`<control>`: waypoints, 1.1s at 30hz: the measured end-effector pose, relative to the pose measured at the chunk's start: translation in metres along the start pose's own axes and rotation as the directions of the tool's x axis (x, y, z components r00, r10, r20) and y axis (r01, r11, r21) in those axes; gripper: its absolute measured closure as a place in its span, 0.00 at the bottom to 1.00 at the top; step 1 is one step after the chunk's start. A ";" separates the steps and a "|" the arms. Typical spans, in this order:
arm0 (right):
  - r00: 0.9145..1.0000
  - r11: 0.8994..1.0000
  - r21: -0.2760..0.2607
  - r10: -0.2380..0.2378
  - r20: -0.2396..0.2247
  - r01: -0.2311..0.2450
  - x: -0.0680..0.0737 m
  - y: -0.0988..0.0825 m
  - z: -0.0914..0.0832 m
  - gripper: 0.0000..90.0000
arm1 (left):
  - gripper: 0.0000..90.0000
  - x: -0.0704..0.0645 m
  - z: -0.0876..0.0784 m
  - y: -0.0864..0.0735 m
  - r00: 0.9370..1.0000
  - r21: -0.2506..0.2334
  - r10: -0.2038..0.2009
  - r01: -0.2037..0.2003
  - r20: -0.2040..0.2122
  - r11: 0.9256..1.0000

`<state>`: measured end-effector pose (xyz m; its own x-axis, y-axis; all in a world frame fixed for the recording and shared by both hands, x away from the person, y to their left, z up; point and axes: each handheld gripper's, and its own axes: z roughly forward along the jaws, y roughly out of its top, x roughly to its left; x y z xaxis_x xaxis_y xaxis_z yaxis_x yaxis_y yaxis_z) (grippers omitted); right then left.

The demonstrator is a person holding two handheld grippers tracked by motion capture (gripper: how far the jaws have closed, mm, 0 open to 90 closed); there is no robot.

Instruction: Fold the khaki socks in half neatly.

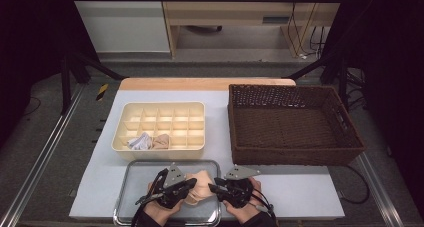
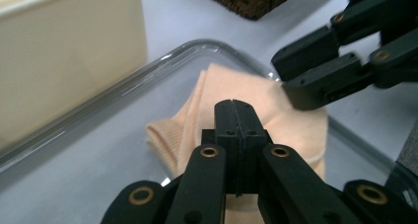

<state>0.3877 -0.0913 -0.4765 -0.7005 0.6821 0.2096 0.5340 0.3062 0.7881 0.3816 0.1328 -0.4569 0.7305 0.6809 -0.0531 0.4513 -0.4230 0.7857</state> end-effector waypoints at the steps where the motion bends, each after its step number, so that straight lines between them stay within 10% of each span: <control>1: 1.000 1.000 0.012 0.005 0.000 -0.005 0.000 -0.001 0.001 0.77 | 0.99 -0.002 0.001 0.001 1.000 -0.003 0.008 -0.008 -0.002 1.000; 15: 0.999 0.999 -0.006 0.035 -0.010 -0.035 0.003 0.006 0.002 0.98 | 0.99 -0.007 0.012 -0.006 1.000 0.050 0.010 -0.009 -0.008 0.999; 23: 0.994 0.999 -0.044 -0.019 -0.108 0.015 0.017 0.015 -0.002 0.98 | 0.99 -0.005 0.018 -0.005 0.999 0.063 -0.032 0.033 -0.006 0.997; 33: 0.995 0.999 -0.034 -0.016 -0.095 0.013 0.017 0.016 -0.003 0.98 | 0.99 0.023 -0.029 -0.010 0.996 0.000 -0.076 0.076 -0.052 0.997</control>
<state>0.3832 -0.0766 -0.4585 -0.7510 0.6109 0.2507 0.5081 0.2922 0.8102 0.3792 0.1705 -0.4482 0.6663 0.7413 -0.0808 0.5059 -0.3698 0.7793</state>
